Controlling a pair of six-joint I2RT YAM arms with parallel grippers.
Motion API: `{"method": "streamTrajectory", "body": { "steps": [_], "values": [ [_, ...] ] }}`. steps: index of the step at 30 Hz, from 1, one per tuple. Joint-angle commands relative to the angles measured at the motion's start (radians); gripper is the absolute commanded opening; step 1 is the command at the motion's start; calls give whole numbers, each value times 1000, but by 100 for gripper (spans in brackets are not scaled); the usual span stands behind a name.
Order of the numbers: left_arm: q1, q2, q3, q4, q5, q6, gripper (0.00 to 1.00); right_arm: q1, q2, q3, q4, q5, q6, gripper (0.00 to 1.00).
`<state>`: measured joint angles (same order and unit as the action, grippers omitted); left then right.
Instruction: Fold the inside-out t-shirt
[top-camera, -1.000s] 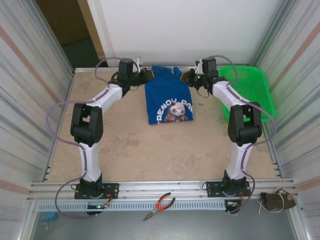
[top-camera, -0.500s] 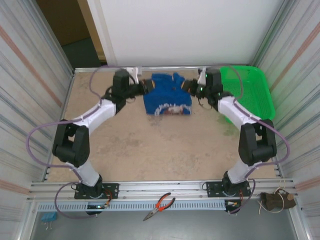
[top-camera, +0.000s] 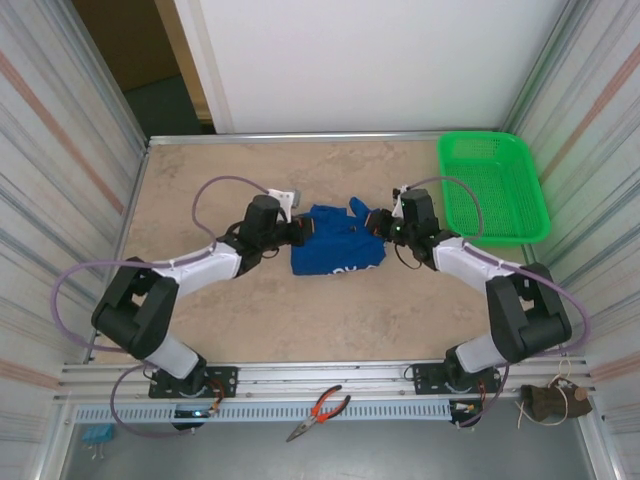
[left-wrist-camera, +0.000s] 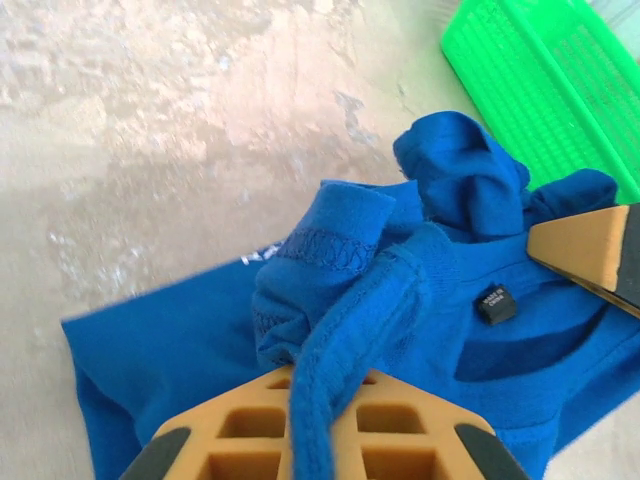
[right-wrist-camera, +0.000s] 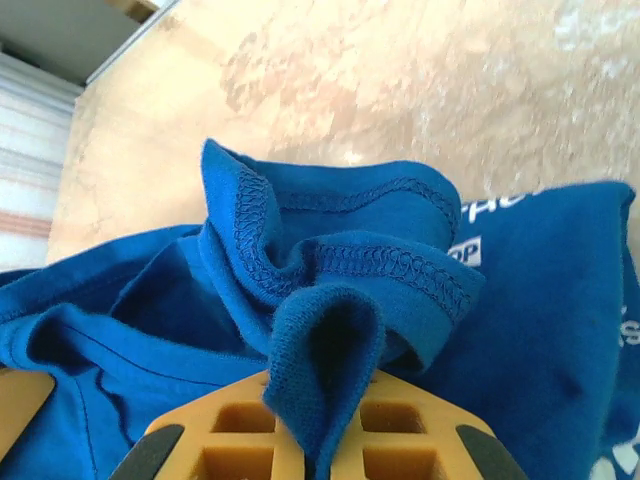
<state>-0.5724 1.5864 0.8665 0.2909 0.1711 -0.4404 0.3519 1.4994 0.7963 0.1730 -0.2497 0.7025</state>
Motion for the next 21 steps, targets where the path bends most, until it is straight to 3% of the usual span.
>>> {"method": "streamTrajectory", "body": {
  "steps": [1,13,14,17,19,21],
  "values": [
    [18,78,70,18,-72,51,0,-33,64,63,43,73,-30,0],
    [59,389,263,-53,-82,50,0,-84,406,260,-58,82,-11,0],
    [64,407,282,-62,-74,46,0,-91,419,274,-67,68,-13,4],
    [75,422,322,-101,-66,49,3,-121,393,291,-96,14,-25,43],
    [84,395,318,-101,-50,49,25,-135,320,268,-109,10,-39,56],
    [95,347,305,-95,-45,41,48,-150,237,249,-141,6,-43,60]
  ]
}}
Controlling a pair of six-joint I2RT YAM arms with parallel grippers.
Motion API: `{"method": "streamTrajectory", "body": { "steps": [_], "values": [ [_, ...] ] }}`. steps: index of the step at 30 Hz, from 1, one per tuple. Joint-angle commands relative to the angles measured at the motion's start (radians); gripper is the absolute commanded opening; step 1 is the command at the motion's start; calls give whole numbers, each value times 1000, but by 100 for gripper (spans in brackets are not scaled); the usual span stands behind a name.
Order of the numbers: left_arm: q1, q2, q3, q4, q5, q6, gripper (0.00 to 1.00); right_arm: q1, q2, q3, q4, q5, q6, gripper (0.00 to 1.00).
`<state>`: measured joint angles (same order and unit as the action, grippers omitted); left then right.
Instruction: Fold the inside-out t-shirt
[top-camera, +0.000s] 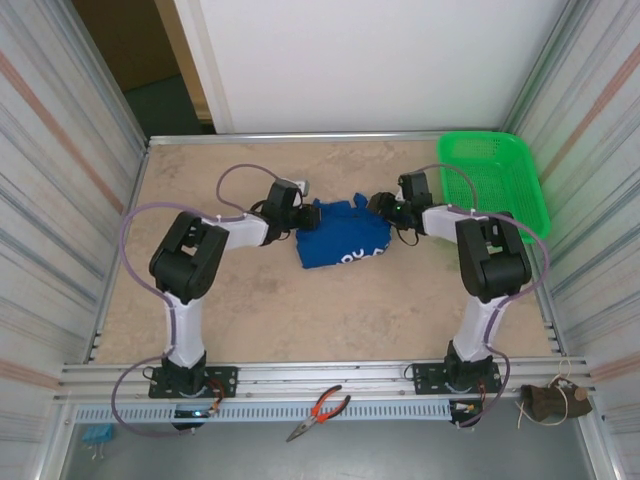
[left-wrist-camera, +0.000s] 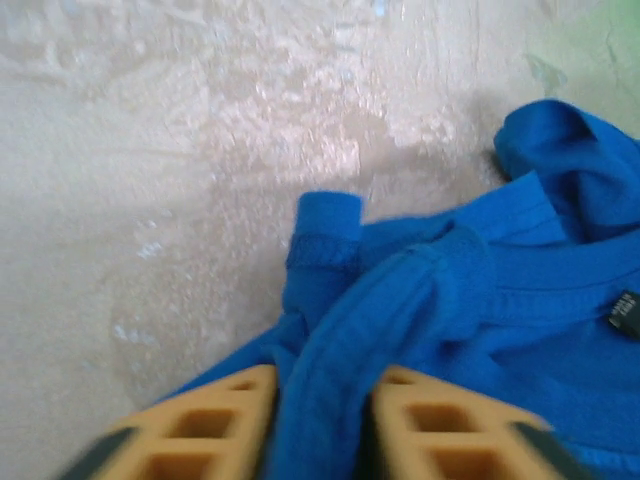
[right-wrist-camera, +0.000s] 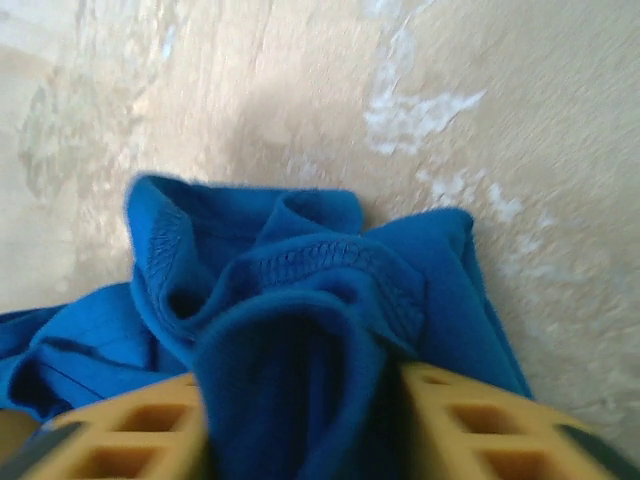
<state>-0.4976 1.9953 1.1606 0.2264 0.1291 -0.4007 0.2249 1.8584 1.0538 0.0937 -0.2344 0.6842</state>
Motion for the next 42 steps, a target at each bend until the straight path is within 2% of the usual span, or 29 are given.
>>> {"method": "streamTrajectory", "body": {
  "steps": [1,3,5,10,13,15,18,24,27,33,42],
  "values": [
    [27,-98,-1,-25,2,-7,58,-28,-165,-21,-73,-16,-22,61],
    [41,-162,-12,-23,10,-23,67,-30,-233,-39,-96,-43,-16,59],
    [48,-233,-35,-22,18,-50,73,-24,-285,-53,-119,-86,-5,53],
    [-1,-337,-94,10,80,-158,75,45,-321,-84,-89,-151,37,27],
    [-58,-301,-131,88,109,-228,74,68,-251,-100,13,-197,92,12],
    [-80,-248,-162,169,130,-285,73,65,-193,-115,96,-219,126,6],
    [-88,-159,-215,302,141,-359,72,39,-92,-138,211,-246,180,3],
    [-66,-23,-247,395,119,-381,71,-12,66,-159,309,-270,231,0],
    [-61,-25,-243,383,136,-367,70,-34,35,-175,313,-295,241,0],
    [-61,-148,-163,250,162,-298,72,-34,-107,-100,158,-272,166,2],
    [5,-36,-9,194,231,-286,72,-35,52,28,181,-296,192,1]
  ]
}}
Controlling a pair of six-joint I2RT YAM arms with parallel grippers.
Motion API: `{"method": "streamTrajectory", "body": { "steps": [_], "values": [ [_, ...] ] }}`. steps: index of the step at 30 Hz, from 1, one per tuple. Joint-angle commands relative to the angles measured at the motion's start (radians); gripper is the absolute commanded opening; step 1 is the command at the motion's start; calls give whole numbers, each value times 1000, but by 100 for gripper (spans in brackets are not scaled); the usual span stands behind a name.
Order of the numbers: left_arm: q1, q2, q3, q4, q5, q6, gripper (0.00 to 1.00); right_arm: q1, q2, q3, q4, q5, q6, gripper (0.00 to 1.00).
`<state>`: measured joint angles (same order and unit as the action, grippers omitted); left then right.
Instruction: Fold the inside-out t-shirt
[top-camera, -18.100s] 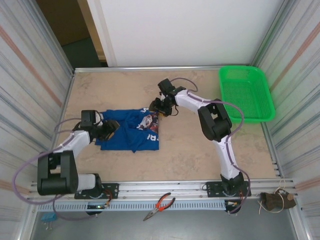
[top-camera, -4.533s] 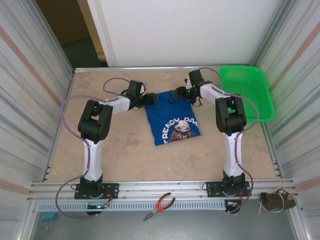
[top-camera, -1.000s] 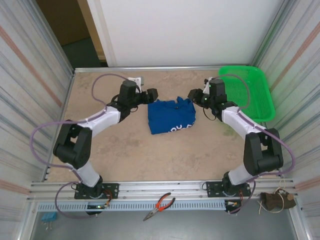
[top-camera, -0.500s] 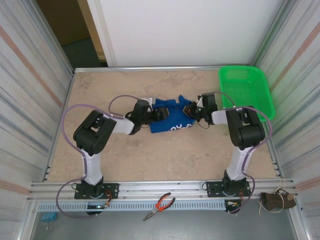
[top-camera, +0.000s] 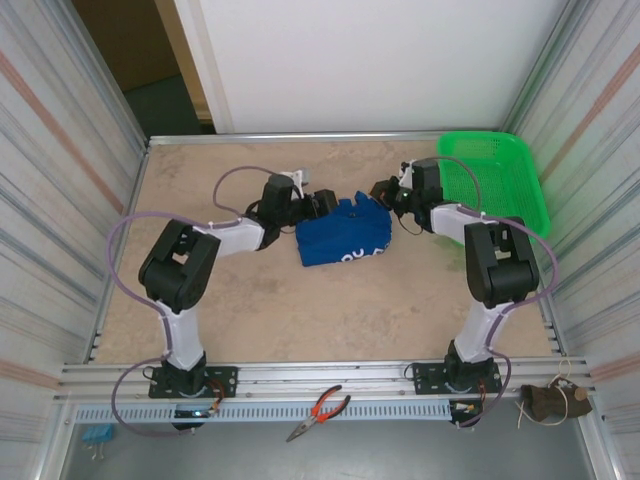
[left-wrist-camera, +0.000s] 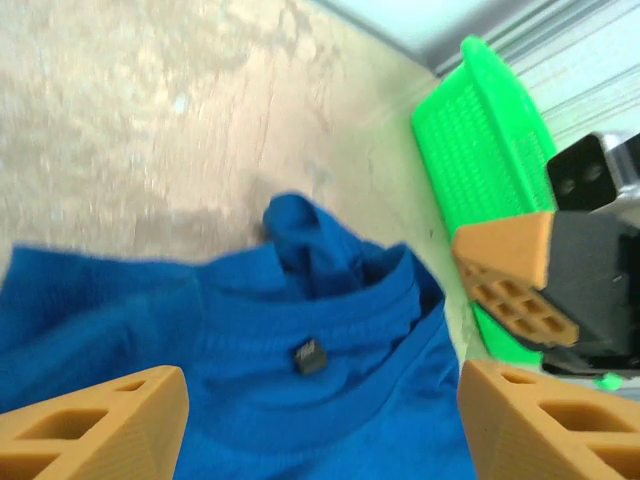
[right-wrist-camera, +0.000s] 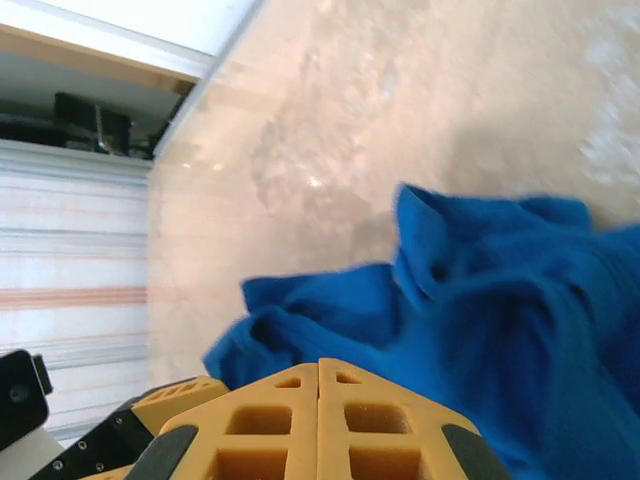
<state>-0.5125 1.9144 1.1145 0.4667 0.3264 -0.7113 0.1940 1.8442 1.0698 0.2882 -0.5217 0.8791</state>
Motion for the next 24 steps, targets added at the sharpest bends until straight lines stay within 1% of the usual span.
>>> {"method": "streamTrajectory", "body": {
  "steps": [1,5,9,12,16,18,19,21,22,23,24],
  "values": [
    [25,62,48,-48,37,29,71,-4,83,18,-3,-7,2,1],
    [51,131,104,-57,36,39,71,-2,154,72,15,1,-1,2],
    [78,188,147,-73,37,41,71,-12,194,145,-20,-17,-37,4],
    [86,207,155,-77,41,48,71,-24,134,141,-26,-44,-80,8],
    [89,194,156,-78,48,59,71,-30,34,135,-111,-4,-175,16],
    [92,187,147,-55,53,51,71,-36,22,150,-186,28,-219,24],
    [92,149,143,-47,54,48,71,-38,23,157,-212,31,-236,29],
    [92,111,131,-31,61,37,71,-39,35,181,-288,65,-294,42],
    [91,94,123,-25,66,32,71,-38,40,187,-314,82,-320,50],
    [91,72,111,-20,69,25,71,-38,46,193,-339,93,-344,55],
    [88,47,96,-18,71,20,71,-38,54,200,-362,99,-362,57]
  ]
}}
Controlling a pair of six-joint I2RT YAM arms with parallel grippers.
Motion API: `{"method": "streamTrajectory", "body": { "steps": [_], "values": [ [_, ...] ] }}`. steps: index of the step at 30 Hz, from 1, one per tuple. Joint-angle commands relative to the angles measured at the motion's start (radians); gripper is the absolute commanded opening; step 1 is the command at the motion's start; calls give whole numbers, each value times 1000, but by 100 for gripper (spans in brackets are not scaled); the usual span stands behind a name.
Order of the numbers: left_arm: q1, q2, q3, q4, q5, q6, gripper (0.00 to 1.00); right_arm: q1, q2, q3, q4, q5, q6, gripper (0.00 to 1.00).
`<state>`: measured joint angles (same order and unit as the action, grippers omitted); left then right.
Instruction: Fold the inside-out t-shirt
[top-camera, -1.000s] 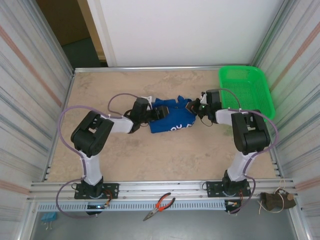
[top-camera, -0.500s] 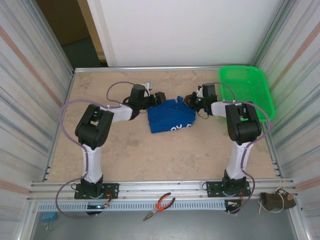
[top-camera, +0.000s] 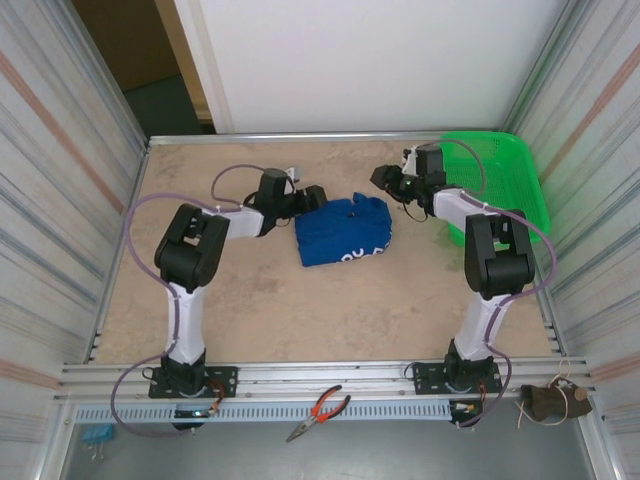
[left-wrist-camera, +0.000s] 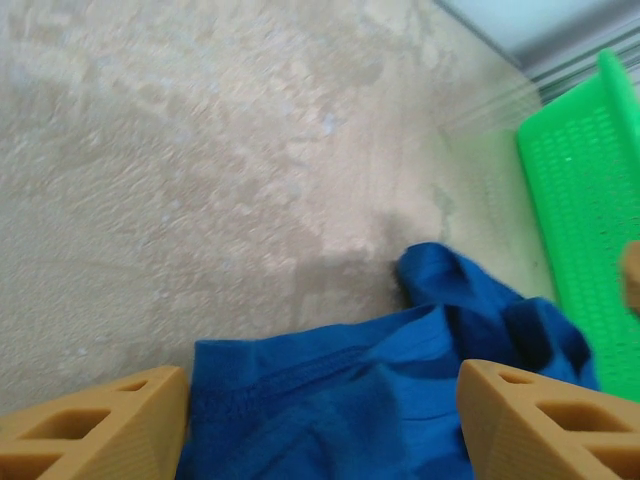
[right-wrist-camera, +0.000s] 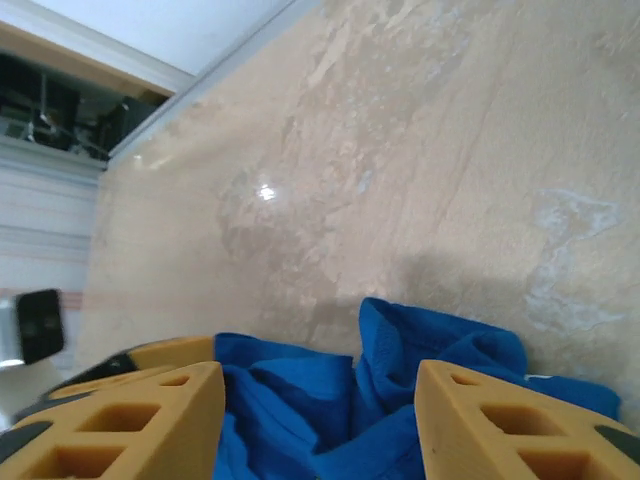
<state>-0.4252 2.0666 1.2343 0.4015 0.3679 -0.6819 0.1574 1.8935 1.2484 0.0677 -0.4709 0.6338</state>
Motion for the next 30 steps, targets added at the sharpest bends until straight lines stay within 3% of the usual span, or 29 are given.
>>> {"method": "streamTrajectory", "body": {
  "steps": [1,5,10,12,15,16,22,30],
  "values": [
    [-1,-126,-37,51,31,-10,71,-1,10,24,-153,50,-130,59],
    [-18,-208,-115,64,20,-20,71,1,37,33,-181,29,-146,58],
    [-40,-273,-196,80,0,-32,71,19,67,55,-202,-1,-155,45],
    [-46,-288,-219,82,-9,-33,71,22,77,67,-209,-12,-154,35],
    [-53,-293,-241,87,-16,-37,71,24,80,77,-207,-15,-151,5],
    [-53,-291,-247,92,-17,-40,71,23,77,82,-205,-12,-149,0],
    [-58,-265,-268,106,-28,-41,71,14,61,89,-148,59,-100,0],
    [-58,-257,-293,97,-58,-34,71,-11,195,98,-106,152,29,0]
  ]
}}
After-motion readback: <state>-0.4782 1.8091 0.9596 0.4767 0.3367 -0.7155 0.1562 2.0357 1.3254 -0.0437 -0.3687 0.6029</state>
